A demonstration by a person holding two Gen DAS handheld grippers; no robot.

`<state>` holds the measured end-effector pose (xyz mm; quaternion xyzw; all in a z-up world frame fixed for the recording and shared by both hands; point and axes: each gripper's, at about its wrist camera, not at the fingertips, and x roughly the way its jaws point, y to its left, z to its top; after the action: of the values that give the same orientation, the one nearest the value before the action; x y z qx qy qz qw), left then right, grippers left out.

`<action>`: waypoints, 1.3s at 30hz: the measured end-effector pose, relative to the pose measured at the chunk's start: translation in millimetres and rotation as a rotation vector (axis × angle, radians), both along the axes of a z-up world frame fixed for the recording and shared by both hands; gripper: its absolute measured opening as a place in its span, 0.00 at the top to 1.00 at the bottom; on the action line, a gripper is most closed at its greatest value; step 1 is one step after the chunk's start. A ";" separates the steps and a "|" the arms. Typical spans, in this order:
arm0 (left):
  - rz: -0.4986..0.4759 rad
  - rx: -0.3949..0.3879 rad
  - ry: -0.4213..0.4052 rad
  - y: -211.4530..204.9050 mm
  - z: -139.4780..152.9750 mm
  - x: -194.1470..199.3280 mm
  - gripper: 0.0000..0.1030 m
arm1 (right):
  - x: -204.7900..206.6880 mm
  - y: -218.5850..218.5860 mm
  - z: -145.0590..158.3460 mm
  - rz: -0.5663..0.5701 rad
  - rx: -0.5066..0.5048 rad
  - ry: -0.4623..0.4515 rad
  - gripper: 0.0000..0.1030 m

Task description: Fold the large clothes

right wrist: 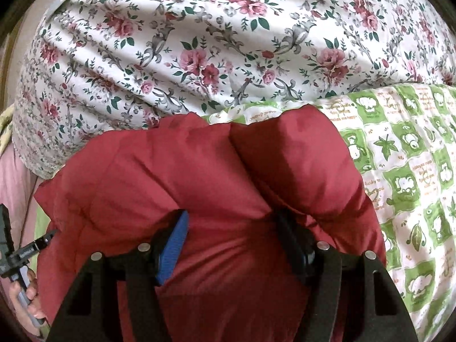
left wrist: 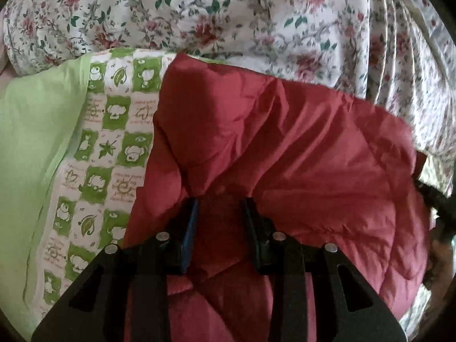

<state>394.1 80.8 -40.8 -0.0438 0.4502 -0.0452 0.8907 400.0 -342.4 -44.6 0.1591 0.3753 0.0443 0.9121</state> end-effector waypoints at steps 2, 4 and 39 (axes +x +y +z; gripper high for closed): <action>0.001 -0.014 0.000 1.6 2.5 -0.8 0.70 | -12.2 7.6 11.8 0.011 0.003 -0.009 0.36; -0.002 -0.030 -0.003 2.6 6.1 -1.5 0.70 | -27.4 8.5 23.1 0.019 0.020 -0.038 0.35; -0.016 -0.515 0.085 83.5 -27.2 -52.2 0.17 | -109.7 -67.5 -1.7 -0.010 0.206 0.039 0.22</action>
<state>341.9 164.4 -68.0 -0.2673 0.4611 -0.1637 0.8301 290.3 -409.9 -46.3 0.2546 0.3857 0.0747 0.8837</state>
